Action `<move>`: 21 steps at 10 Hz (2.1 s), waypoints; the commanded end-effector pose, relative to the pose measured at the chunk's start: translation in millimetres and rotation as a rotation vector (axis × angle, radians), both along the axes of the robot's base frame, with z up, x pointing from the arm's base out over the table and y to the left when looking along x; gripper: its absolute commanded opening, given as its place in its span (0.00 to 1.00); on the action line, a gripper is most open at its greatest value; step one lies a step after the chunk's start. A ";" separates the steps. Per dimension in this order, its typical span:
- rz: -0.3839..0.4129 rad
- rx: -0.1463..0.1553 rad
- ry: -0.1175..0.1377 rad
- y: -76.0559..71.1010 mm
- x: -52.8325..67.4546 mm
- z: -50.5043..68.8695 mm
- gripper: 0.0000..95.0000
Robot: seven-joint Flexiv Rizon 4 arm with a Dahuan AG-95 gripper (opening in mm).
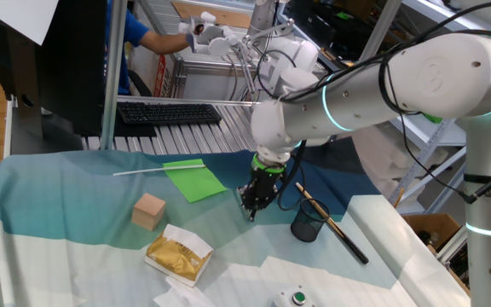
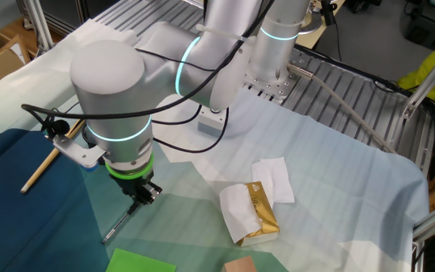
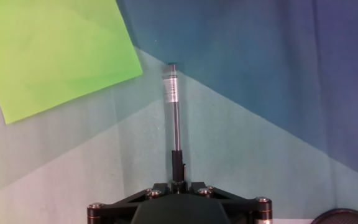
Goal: Put the pen into the pen holder
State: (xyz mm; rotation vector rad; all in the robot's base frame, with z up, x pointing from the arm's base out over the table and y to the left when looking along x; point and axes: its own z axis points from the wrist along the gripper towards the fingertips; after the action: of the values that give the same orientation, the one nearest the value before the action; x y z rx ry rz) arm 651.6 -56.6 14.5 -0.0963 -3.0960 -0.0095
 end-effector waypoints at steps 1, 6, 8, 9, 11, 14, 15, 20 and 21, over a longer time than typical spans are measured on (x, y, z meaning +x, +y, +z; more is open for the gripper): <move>-0.066 0.005 0.009 -2.3 1.2 10.8 0.00; -0.221 -0.003 0.011 1.8 -11.9 51.4 0.00; -0.289 -0.013 0.028 -3.3 -13.8 78.4 0.00; -0.309 -0.012 0.031 -9.6 -15.7 91.7 0.00; -0.372 -0.032 0.040 -8.8 -18.5 107.7 0.00; -0.523 -0.069 0.110 -6.7 -25.7 119.3 0.00; -0.556 -0.077 0.136 -6.7 -25.8 119.3 0.00; -0.589 -0.053 0.125 -6.0 -25.1 119.1 0.00; -0.584 -0.047 0.122 -5.5 -24.5 119.0 0.00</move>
State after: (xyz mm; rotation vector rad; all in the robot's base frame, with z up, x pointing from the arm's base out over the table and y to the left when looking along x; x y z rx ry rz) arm 629.1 -61.9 133.7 -1.0044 -2.7653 0.0600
